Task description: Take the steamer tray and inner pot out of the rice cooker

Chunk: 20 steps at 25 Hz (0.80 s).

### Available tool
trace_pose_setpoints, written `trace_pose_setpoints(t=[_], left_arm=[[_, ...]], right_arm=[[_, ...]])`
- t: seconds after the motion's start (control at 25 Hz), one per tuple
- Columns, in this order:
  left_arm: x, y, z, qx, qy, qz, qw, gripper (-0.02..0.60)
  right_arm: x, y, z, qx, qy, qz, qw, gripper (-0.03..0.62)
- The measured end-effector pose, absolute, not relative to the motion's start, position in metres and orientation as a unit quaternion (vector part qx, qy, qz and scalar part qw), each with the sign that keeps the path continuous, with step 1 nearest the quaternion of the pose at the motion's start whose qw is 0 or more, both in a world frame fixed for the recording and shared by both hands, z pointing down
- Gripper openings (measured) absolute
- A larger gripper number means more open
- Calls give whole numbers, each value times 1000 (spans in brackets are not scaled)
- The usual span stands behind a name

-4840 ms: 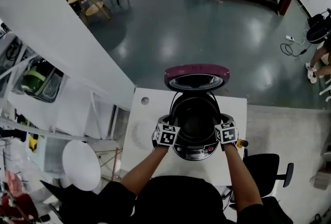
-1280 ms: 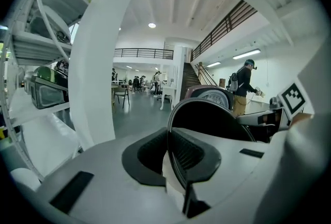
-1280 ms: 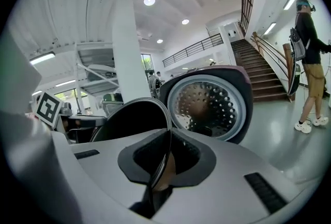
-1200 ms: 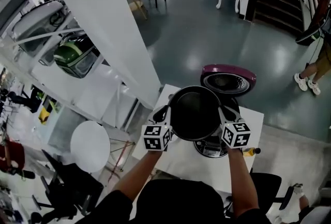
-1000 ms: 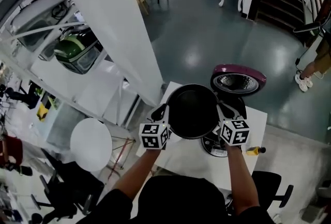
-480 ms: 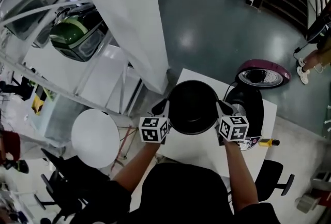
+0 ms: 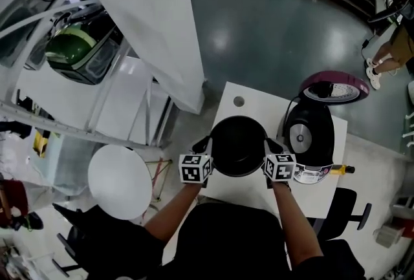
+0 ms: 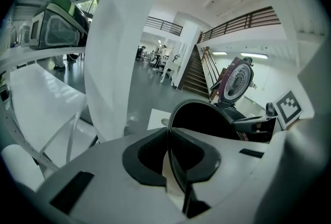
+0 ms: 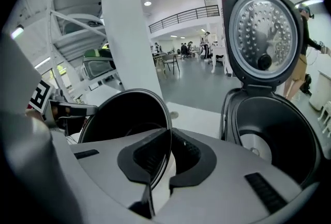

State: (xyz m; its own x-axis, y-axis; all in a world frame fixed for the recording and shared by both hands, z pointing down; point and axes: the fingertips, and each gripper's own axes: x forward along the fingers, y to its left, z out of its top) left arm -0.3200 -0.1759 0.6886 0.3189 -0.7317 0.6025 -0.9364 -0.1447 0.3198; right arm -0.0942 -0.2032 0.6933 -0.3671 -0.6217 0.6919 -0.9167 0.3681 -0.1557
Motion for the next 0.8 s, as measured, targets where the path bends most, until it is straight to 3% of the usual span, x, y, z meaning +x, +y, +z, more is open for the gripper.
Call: trace_pose_setpoints(t=[0.8], left_arm=[[-314, -183, 755, 733, -516, 161, 413, 21]], right_arm=[[-83, -206, 759, 502, -750, 313, 295, 21]])
